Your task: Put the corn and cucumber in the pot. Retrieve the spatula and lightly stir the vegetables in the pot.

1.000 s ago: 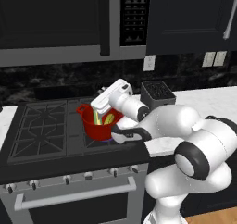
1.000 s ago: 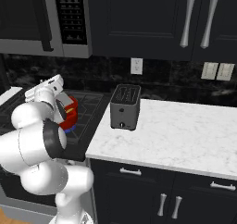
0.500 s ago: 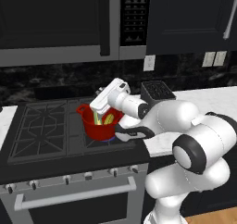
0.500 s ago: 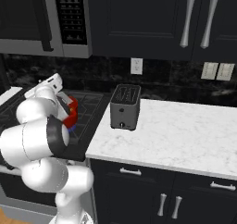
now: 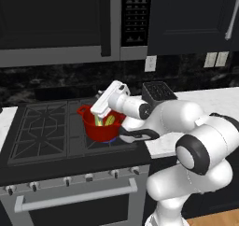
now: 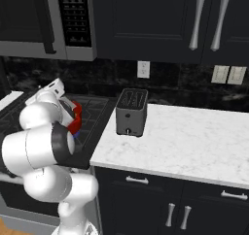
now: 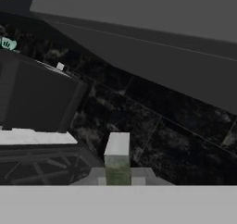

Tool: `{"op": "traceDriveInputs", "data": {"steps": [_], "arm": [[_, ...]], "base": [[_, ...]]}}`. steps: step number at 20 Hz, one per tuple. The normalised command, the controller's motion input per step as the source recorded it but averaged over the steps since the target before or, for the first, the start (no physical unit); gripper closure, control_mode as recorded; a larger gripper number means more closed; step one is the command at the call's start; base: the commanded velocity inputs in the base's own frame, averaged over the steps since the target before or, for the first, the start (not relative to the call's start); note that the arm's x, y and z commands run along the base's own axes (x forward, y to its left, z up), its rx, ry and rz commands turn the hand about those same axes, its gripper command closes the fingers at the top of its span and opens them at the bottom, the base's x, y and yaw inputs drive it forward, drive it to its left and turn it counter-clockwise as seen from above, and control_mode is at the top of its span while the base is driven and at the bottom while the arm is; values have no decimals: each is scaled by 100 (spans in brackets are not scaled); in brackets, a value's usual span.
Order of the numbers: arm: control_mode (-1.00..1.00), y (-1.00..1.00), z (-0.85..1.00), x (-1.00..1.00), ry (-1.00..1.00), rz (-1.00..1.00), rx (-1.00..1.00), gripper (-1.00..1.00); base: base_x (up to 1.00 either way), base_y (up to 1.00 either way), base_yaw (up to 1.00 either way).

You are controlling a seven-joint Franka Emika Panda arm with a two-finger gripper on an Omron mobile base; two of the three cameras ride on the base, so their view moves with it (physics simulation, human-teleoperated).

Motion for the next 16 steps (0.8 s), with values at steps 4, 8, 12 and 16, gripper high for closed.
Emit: {"op": "traceDriveInputs", "data": {"steps": [4, 8, 12, 16], "arm": [[-100, 0, -34, -23, 6, 3, 0, 100], [-100, 11, -9, -16, 9, 3, 0, 100], [-100, 10, -1, 0, 15, 5, 0, 100], [-100, 1, -9, 20, 8, 5, 0, 100]], "base": [[0, 0, 0], [0, 0, 0], [0, 0, 0], [0, 0, 0]]}}
